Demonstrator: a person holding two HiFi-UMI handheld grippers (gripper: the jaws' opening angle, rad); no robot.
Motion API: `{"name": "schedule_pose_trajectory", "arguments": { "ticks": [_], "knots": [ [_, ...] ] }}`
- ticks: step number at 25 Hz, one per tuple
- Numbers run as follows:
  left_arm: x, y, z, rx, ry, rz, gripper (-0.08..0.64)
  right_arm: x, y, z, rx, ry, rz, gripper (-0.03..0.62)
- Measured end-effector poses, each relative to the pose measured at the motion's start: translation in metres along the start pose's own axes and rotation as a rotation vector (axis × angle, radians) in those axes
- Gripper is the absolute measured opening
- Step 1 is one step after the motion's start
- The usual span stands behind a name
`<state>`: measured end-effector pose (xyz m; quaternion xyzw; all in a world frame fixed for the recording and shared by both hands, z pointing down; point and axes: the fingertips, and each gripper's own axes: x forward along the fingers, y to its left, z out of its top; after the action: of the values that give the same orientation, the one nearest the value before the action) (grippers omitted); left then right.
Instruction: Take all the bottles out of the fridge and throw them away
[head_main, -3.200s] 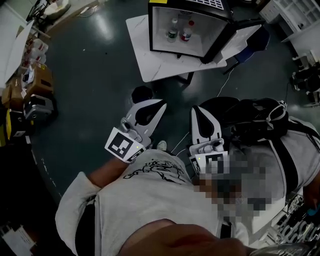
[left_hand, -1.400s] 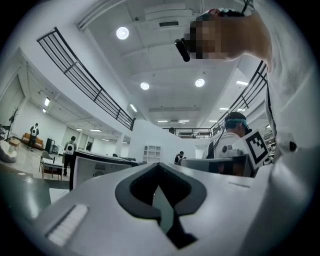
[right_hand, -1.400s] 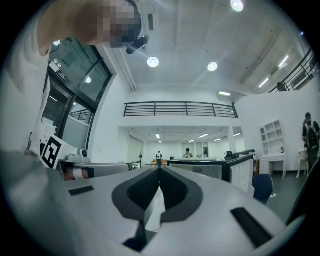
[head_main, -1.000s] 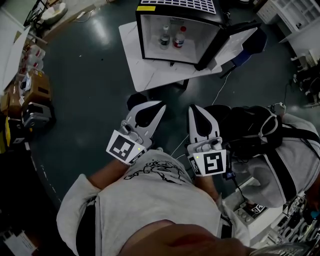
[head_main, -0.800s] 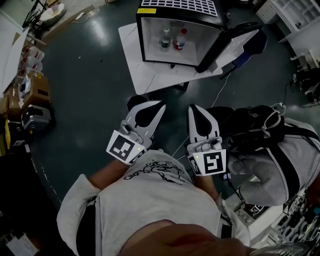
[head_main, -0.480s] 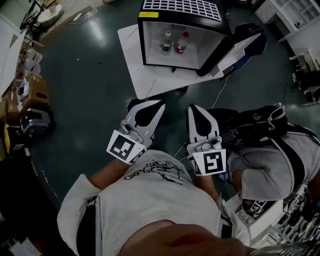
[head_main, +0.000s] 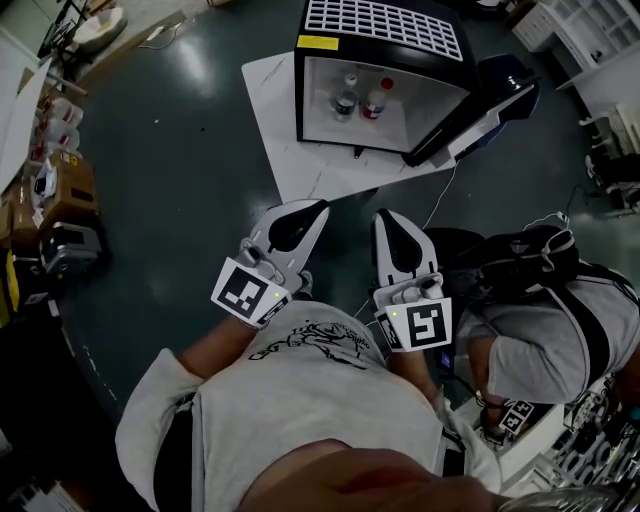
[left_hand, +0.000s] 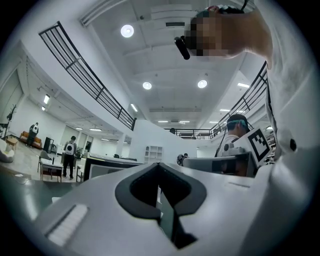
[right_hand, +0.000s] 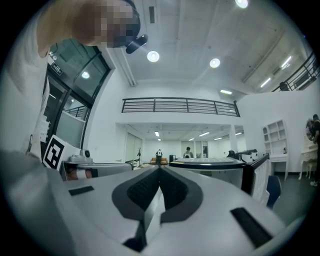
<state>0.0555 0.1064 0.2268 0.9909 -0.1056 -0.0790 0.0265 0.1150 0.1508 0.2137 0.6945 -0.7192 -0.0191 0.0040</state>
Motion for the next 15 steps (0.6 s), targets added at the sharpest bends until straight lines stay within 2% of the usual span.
{"name": "schedule_pose_trajectory", "arguments": {
  "ticks": [9,15],
  "knots": [
    [-0.007,0.037,0.002,-0.003,0.000,-0.012,0.009,0.035,0.014,-0.002,-0.007,0.005,-0.002,0.009],
    [-0.008,0.040,-0.001,0.005,0.017,-0.056,0.009,0.043,0.021,-0.005,-0.006,0.016,-0.014,0.009]
  ]
}}
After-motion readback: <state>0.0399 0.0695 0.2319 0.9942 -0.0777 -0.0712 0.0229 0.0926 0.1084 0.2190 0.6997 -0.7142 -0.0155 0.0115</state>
